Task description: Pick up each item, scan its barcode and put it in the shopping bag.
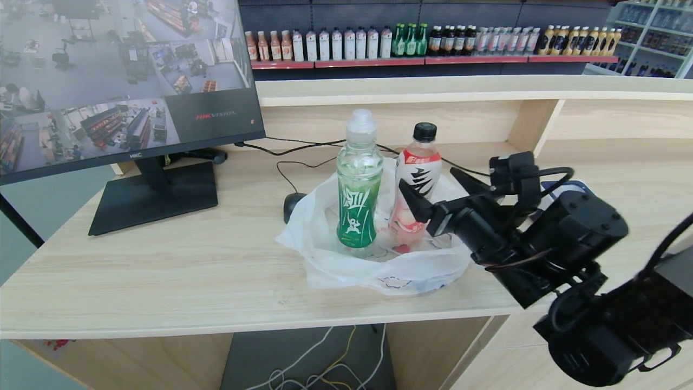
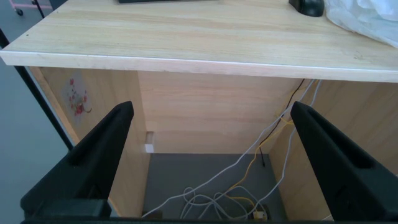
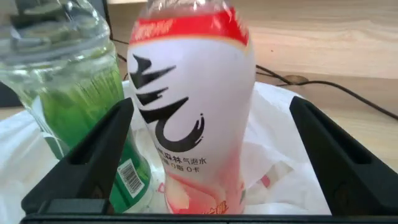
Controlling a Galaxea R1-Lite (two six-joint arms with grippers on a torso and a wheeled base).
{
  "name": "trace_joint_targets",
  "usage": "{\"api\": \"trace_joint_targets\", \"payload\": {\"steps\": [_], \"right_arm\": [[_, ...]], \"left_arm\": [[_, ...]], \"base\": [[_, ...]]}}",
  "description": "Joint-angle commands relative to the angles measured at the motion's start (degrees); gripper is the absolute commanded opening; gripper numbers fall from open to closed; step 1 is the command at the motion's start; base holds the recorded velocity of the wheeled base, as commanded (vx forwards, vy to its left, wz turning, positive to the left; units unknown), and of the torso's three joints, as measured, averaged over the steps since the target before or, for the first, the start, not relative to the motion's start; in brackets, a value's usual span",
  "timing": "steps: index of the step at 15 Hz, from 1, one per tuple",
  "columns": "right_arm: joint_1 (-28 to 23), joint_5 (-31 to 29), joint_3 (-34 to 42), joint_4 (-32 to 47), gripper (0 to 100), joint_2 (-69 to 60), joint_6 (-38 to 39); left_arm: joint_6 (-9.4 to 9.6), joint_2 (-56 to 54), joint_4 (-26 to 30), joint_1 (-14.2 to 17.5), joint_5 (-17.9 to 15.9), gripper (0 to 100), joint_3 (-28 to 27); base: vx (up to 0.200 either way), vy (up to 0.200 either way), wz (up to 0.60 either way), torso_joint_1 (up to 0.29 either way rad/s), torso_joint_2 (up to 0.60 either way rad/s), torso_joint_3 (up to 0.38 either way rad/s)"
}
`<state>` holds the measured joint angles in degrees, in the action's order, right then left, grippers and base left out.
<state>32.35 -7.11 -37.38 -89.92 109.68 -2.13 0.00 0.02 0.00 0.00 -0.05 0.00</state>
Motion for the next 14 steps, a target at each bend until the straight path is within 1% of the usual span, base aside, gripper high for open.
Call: {"api": "trace_joint_targets", "payload": {"steps": [1,3,4,5,7,9,10,12,13,14], "right_arm": [[0.08,-0.01,9.52,-0.08,100,-15.81,-0.85],[0.08,0.25,20.94,-0.08,100,-28.12,-0.94],[0.08,0.52,23.67,-0.08,100,-31.46,-0.85],[0.08,2.54,30.52,1.24,100,-41.56,-0.85],[-0.36,2.62,35.53,9.76,100,-51.58,-0.85],[-0.36,2.54,37.38,23.12,100,-61.69,-0.94],[-0.36,2.62,37.38,31.82,100,-67.23,-1.12],[-0.27,3.06,37.11,52.12,100,-79.97,-1.82],[-0.19,3.06,35.97,64.69,100,-87.62,-1.65],[-0.10,3.06,35.27,74.27,100,-94.03,-1.65]], "left_arm": [[0.00,-0.02,0.00,0.00,-0.04,100,0.00],[0.00,-0.02,0.00,0.00,-0.04,100,0.00],[0.00,-0.02,0.00,0.00,-0.04,100,0.00],[0.00,-0.02,0.00,0.00,0.05,100,0.00],[0.00,-0.02,0.00,0.00,-0.04,100,0.00],[0.00,-0.02,0.00,0.00,-0.04,100,0.00],[0.00,-0.02,0.00,0.00,0.05,100,0.00],[0.00,-0.02,0.00,0.00,-0.04,100,0.00],[0.00,-0.02,0.00,0.00,0.05,100,0.00],[0.00,-0.02,0.00,0.00,0.05,100,0.00]], "base": [[0.000,0.000,0.00,0.000,0.00,0.000],[0.000,0.000,0.00,0.000,0.00,0.000],[0.000,0.000,0.00,0.000,0.00,0.000],[0.000,0.000,0.00,0.000,0.00,0.000],[0.000,0.000,0.00,0.000,0.00,0.000],[0.000,0.000,0.00,0.000,0.00,0.000],[0.000,0.000,0.00,0.000,0.00,0.000],[0.000,0.000,0.00,0.000,0.00,0.000],[0.000,0.000,0.00,0.000,0.00,0.000],[0.000,0.000,0.00,0.000,0.00,0.000]]}}
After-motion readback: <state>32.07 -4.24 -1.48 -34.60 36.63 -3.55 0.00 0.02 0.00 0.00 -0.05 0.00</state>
